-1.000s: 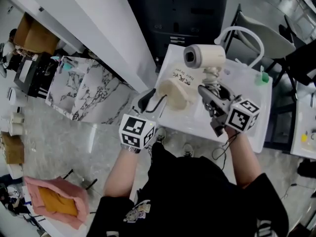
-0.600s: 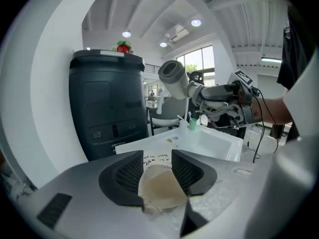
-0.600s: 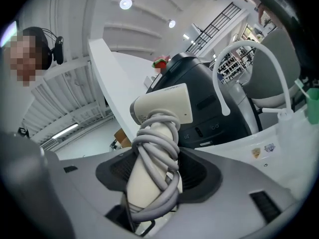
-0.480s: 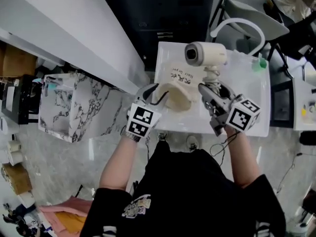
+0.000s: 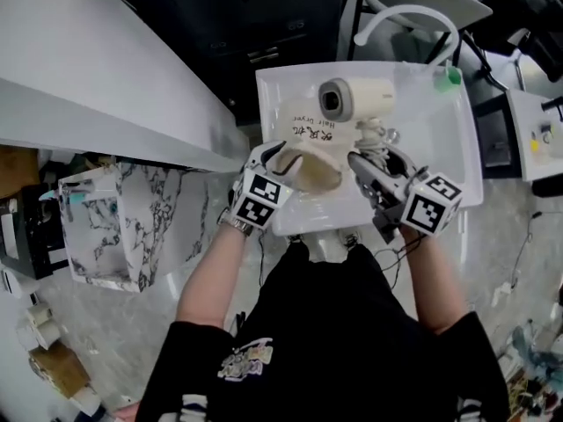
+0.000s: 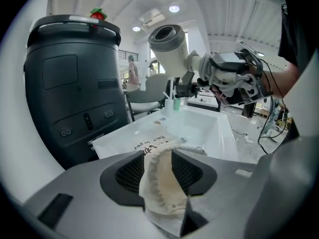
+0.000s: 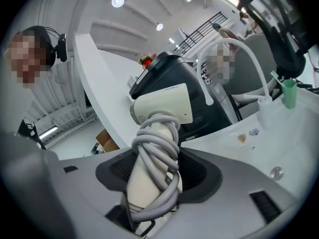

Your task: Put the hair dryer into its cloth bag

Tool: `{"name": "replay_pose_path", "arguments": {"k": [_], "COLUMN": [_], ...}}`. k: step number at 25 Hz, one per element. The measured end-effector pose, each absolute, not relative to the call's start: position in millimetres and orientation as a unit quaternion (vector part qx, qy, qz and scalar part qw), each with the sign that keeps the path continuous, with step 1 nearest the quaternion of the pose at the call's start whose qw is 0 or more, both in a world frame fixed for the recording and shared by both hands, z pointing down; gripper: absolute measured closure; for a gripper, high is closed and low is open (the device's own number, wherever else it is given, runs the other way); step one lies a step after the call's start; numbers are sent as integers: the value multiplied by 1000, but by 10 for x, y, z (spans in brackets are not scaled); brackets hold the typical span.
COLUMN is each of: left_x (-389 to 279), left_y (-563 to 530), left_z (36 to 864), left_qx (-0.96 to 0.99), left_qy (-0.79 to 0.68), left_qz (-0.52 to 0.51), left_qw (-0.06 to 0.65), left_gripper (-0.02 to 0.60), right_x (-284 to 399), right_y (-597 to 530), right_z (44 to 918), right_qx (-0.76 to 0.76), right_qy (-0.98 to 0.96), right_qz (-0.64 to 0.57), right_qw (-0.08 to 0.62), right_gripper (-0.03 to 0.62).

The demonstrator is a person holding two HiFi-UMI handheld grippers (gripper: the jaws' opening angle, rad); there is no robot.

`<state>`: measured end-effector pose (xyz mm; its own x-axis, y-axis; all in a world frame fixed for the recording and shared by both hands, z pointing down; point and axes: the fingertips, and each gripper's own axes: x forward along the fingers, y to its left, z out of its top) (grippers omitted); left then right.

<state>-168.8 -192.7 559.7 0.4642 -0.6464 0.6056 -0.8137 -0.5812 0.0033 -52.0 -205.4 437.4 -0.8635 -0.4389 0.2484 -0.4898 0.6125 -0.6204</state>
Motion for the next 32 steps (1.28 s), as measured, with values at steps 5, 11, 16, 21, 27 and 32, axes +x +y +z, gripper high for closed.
{"name": "replay_pose_path", "arguments": {"k": [5, 11, 16, 21, 27, 32], "left_x": [-1632, -1605, -1586, -1600, -1619, -1646], "left_y": [-1985, -2032, -2013, -2003, -2004, -2016], "left_z": [5740, 5759, 5799, 5823, 5849, 5866], "left_qx": [854, 862, 865, 864, 866, 869], "left_qy": [-402, -389, -376, -375, -369, -362], "left_qz": [293, 285, 292, 294, 292, 286], "left_qw": [154, 157, 159, 164, 169, 179], "left_gripper": [419, 504, 528, 539, 543, 545], "right_x": [-439, -390, -383, -377, -463, -608], "right_y": [-1902, -1679, -1447, -1192, -897, -632], "right_z": [4492, 4669, 4846, 5067, 5408, 5694], "right_qx": [288, 306, 309, 303, 284, 251], "right_qy": [-883, -867, -857, -844, -827, -810], "right_qz": [368, 389, 408, 436, 471, 502], "right_qw": [41, 50, 64, 80, 118, 170], "right_gripper": [353, 353, 353, 353, 353, 353]}}
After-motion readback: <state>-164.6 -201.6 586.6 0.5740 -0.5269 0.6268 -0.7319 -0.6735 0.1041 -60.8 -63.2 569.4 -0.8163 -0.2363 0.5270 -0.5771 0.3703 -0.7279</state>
